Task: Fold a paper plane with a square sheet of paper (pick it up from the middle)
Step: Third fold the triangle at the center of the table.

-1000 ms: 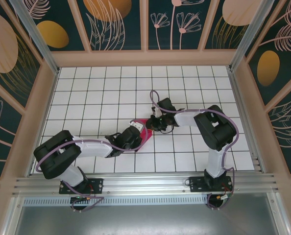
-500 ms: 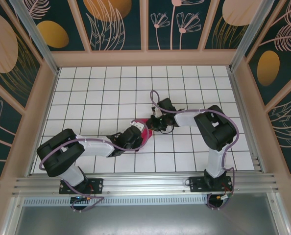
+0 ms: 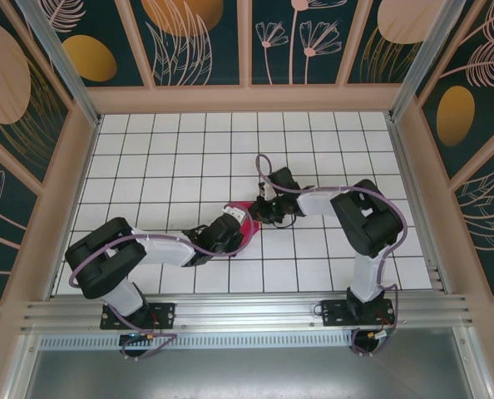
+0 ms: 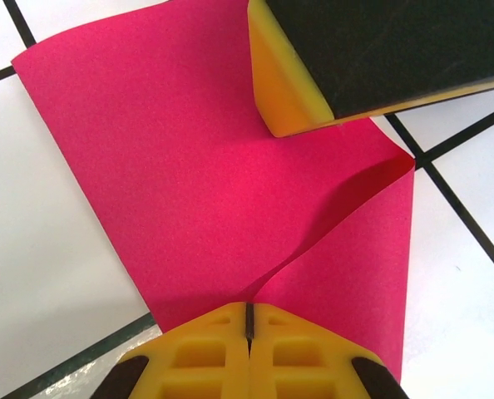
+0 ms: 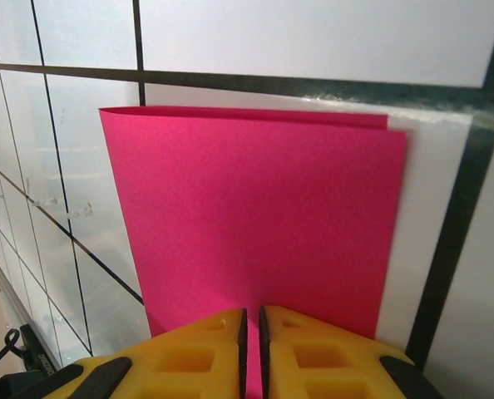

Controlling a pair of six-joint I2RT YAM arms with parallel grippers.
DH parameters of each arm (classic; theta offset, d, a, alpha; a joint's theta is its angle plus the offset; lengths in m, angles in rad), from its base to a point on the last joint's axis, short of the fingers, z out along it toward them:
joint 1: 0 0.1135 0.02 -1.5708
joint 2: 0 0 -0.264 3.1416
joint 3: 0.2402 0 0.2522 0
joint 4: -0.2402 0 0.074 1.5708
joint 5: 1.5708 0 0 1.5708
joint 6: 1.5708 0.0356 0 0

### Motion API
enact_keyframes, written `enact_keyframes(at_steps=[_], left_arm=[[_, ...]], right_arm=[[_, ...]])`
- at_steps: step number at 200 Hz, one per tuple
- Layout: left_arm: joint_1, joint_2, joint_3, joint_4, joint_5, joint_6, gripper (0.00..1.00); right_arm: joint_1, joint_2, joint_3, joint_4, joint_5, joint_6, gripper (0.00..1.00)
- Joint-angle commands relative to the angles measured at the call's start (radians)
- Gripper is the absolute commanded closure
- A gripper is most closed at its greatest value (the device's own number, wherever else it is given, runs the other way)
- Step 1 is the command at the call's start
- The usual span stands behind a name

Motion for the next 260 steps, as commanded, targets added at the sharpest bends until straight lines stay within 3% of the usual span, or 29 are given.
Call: enact_keyframes(at_steps=[1,51,89,129,189,231,260], left_arm=[[0.008,0.026,-0.014,-0.002,-0.004,-0.003,1.0],[0.009,0.032,-0.006,-0.005,0.003,0.001,1.0],[0.009,0.015,-0.014,-0.009,-0.002,-0.003,1.0],[0.009,-0.007,-0.007,-0.031,-0.011,0.006,1.0],[0.008,-0.005,-0.007,-0.031,-0.006,0.007,1.0],[0.009,0.006,0.003,-0.033,-0.001,0.012,1.0],[0.008,0.004,0.005,-0.038,-0.005,0.011,1.0]], right_arm=[[0.001,-0.064,-0.021,0.014,0.026,0.029,0.82],[-0.04,-0.183,-0.071,-0.009,0.111,0.047,0.79],[-0.033,-0.289,-0.198,0.098,0.057,0.104,0.93],[0.013,-0.349,-0.294,0.17,0.076,0.164,0.93],[0.001,-0.233,-0.165,0.116,0.174,0.111,0.92],[-0.005,-0.069,-0.049,0.093,0.082,0.081,0.93],[0.008,-0.011,-0.018,0.053,0.098,0.048,0.93]])
